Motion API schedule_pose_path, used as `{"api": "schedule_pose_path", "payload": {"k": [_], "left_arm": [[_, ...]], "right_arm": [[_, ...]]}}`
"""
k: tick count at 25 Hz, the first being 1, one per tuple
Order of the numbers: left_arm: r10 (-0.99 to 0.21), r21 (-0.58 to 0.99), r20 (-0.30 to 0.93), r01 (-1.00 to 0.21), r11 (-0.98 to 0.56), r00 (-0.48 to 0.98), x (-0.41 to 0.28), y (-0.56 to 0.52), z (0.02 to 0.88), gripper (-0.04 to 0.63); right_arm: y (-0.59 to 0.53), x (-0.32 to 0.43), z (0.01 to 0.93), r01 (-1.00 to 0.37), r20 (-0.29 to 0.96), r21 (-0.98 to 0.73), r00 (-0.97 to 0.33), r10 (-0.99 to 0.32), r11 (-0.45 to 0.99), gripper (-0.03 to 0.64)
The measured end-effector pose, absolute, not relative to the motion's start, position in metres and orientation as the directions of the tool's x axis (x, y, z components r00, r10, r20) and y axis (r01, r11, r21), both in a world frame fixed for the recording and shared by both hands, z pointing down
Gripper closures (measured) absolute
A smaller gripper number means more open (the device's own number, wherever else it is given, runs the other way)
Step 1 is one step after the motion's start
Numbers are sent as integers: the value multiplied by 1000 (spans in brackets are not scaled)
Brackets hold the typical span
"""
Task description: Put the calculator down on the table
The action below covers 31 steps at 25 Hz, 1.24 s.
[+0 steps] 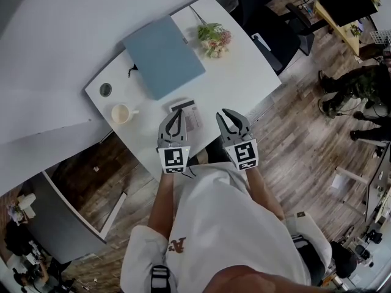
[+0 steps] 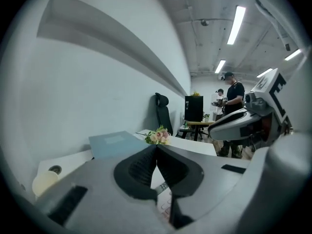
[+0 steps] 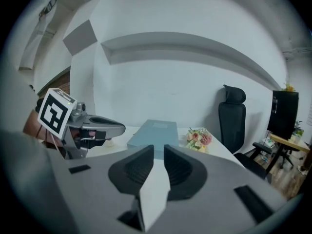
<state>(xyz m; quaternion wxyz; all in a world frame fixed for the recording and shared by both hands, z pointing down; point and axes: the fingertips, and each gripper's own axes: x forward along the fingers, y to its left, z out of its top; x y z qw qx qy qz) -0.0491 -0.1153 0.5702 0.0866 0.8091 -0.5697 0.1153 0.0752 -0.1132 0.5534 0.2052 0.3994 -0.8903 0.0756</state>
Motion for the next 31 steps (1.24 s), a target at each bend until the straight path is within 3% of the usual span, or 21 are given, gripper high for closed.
{"api": "schedule_pose_path", "payload": {"k": [12,31], "left_arm": [[-921,-52,172,-930,-364,350,-45,-100,501,595],[-936,-57,100,-937,-344,338,-58,-78,451,595]], "right_arm": [[-111,72,491,-747,275,80,-619,-735,659,592],[-92,69,449,-789,200,125,-573,-795,601,611]]}}
